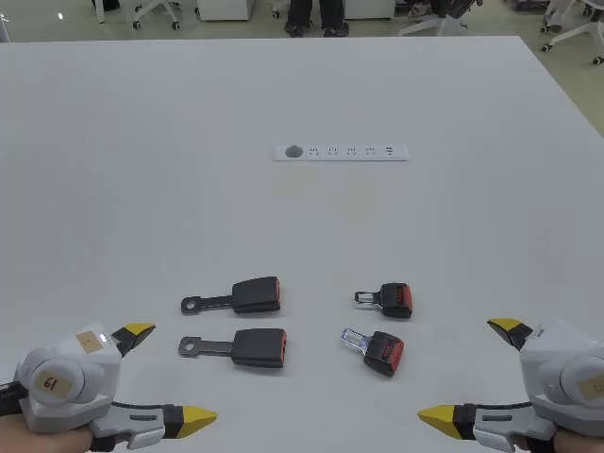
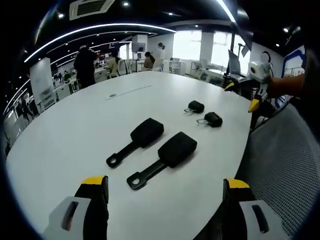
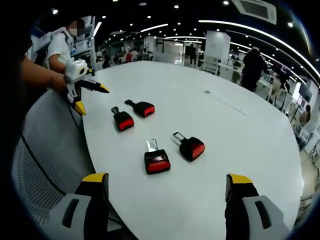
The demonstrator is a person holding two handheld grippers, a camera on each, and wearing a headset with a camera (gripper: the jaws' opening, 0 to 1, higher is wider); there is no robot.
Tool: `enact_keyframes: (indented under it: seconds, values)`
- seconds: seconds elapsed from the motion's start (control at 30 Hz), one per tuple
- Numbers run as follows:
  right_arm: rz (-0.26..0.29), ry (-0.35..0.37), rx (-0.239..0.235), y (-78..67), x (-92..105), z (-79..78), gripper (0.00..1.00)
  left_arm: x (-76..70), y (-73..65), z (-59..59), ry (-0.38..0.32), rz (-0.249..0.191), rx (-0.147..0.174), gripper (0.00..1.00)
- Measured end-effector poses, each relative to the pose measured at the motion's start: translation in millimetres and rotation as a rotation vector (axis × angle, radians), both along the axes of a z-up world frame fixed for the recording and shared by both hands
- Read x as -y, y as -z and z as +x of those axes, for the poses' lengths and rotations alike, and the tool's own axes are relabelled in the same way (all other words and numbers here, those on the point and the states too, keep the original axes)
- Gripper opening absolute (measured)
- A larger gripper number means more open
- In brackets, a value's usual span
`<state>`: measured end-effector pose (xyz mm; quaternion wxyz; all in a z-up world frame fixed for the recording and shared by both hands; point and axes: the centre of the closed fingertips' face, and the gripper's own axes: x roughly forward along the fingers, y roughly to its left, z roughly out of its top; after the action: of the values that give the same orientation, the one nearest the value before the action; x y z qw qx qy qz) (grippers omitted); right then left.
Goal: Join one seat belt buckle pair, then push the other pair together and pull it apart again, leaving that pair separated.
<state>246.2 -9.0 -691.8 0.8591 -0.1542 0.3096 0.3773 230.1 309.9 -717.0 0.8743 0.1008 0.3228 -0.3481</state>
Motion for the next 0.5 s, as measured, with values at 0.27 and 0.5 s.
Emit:
enact_keyframes:
  seconds: [0.27,0.5]
  values:
    - [-0.004,-0.02,0.006,-0.7,-1.9,2.5,0.99,-2.3,-0.7,0.1,-0.008,-0.003,0.002,0.96]
    - [-0.005,-0.015,-0.005,-1.5,0.8,-0.4,0.99,-0.9,-2.8,0.4,-0.013,-0.011,0.004,0.96]
